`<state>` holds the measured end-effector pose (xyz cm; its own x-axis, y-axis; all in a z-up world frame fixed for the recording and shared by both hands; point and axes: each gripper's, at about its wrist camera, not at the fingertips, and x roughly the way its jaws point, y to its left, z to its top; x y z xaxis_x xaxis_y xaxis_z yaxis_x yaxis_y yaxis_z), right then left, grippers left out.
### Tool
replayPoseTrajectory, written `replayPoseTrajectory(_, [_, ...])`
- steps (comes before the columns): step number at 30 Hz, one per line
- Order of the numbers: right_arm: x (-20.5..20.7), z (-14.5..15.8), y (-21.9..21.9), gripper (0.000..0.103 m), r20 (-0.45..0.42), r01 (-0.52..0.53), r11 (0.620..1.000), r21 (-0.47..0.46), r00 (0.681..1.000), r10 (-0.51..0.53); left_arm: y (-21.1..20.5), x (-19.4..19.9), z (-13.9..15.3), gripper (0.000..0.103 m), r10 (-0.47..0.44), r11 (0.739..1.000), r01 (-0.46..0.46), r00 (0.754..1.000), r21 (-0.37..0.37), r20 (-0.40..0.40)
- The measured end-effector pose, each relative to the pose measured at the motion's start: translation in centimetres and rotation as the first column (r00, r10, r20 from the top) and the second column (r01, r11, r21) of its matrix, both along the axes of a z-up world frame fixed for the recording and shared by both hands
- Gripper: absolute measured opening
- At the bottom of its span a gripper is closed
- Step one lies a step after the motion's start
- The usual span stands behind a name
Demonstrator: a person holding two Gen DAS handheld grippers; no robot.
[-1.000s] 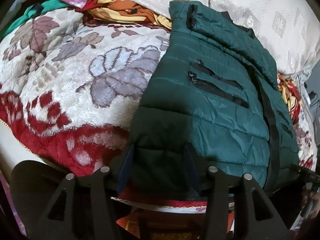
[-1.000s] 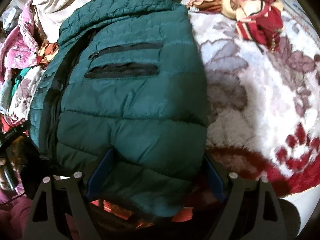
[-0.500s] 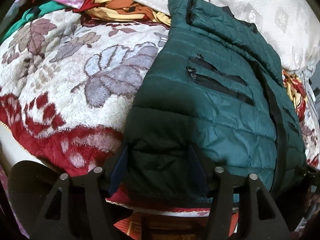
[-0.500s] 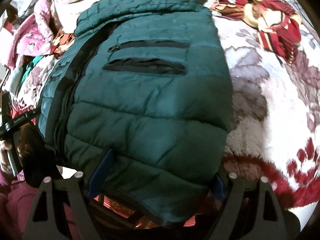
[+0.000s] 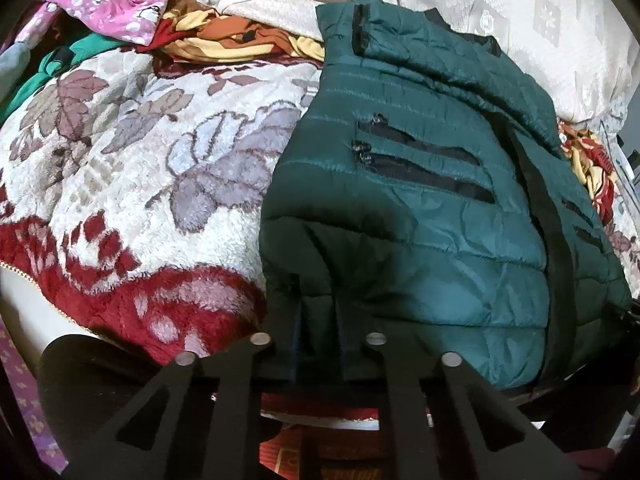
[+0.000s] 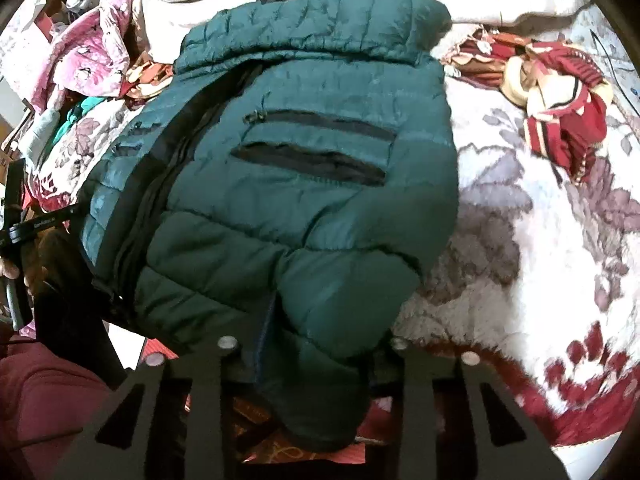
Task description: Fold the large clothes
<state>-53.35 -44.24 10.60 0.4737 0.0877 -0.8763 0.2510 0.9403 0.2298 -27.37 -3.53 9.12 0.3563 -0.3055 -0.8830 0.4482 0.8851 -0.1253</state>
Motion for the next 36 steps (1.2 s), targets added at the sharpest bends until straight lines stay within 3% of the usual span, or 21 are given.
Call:
replayPoseTrajectory(5, [0.2, 1.8, -0.1, 0.025, 0.038, -0.018, 0.999, -0.029, 0.999, 0.019, 0.0, -0.1, 2.3, 0.000, -0.024, 0.999, 0.026, 0.999, -0.037, 0.040])
replayPoseTrajectory(12, [1.2, 5.2, -1.0, 0.024, 0.139, -0.001, 0.999, -0.053, 0.990, 0.009, -0.3, 1.0, 7.7, 0.000, -0.013, 0.990, 0.035, 0.987, -0.136, 0.160])
replayPoseTrajectory(17, [2.2, 7.4, -2.3, 0.024, 0.213, 0.051, 0.997, -0.055, 0.976, -0.039, -2.0, 2.6, 9.9, 0.000, -0.006, 0.989, 0.039, 0.973, -0.140, 0.229])
replayPoseTrajectory(36, [7.8, 9.2, -6.0, 0.024, 0.286, 0.167, 0.984, -0.069, 0.948, -0.140, -5.5, 7.7, 11.6, 0.000, 0.061, 0.987, -0.016, 0.957, -0.160, 0.284])
